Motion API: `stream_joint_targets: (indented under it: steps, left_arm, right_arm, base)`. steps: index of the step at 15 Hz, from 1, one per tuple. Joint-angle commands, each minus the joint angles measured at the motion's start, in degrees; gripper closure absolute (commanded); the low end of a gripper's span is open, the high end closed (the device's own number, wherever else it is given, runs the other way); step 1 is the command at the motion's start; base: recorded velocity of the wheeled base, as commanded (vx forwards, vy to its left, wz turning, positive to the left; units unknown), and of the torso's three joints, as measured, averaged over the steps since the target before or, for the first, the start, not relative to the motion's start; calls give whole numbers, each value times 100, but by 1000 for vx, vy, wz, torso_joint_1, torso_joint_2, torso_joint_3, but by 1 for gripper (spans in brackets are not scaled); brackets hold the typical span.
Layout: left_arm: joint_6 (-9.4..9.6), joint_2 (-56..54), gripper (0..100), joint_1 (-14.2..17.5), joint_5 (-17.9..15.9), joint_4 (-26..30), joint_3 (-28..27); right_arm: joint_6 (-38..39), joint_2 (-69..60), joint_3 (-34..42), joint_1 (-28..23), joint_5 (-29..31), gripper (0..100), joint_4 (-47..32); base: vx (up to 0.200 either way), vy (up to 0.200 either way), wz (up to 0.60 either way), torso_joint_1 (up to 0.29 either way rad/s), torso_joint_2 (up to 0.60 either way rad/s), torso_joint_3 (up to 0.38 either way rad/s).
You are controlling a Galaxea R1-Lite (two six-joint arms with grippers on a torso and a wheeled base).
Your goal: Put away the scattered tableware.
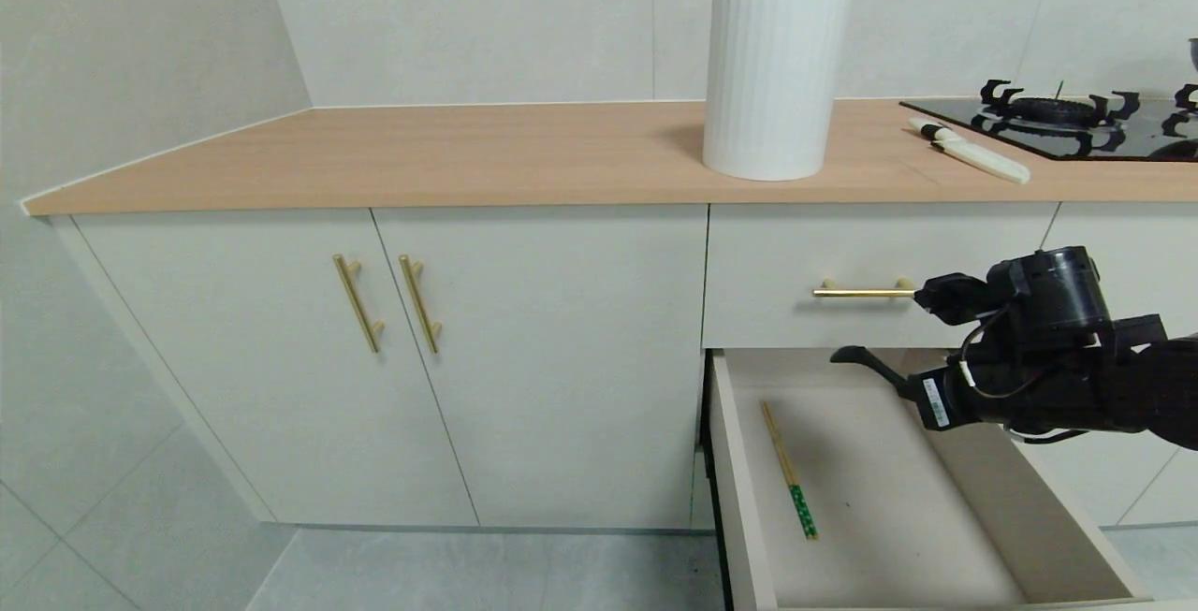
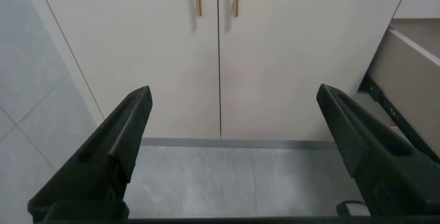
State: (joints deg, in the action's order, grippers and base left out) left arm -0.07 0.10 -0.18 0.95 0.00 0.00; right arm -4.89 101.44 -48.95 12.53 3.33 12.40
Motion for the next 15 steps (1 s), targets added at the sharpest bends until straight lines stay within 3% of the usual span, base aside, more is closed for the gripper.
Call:
stream_joint_targets:
  steps: [1, 7, 12, 15]
  left_arm:
    - [-1, 8, 0, 1, 2, 0, 0]
    - [-1, 8, 0, 1, 2, 0, 0]
    - [-1, 8, 0, 1, 2, 0, 0]
    - [-1, 8, 0, 1, 2, 0, 0]
  right_arm:
    - [-3, 289, -45, -5, 1, 100, 43]
    - [-276, 1519, -80, -102, 362, 100, 957]
    - [-276, 2477, -71, -137, 353, 100, 1713]
    - [-179, 2785, -98, -128, 71, 100, 1740]
  base:
    - [0, 0, 0, 0, 0, 0]
    - [0, 0, 0, 0, 0, 0]
    - [0, 0, 0, 0, 0, 0]
    - [0, 0, 0, 0, 0, 0]
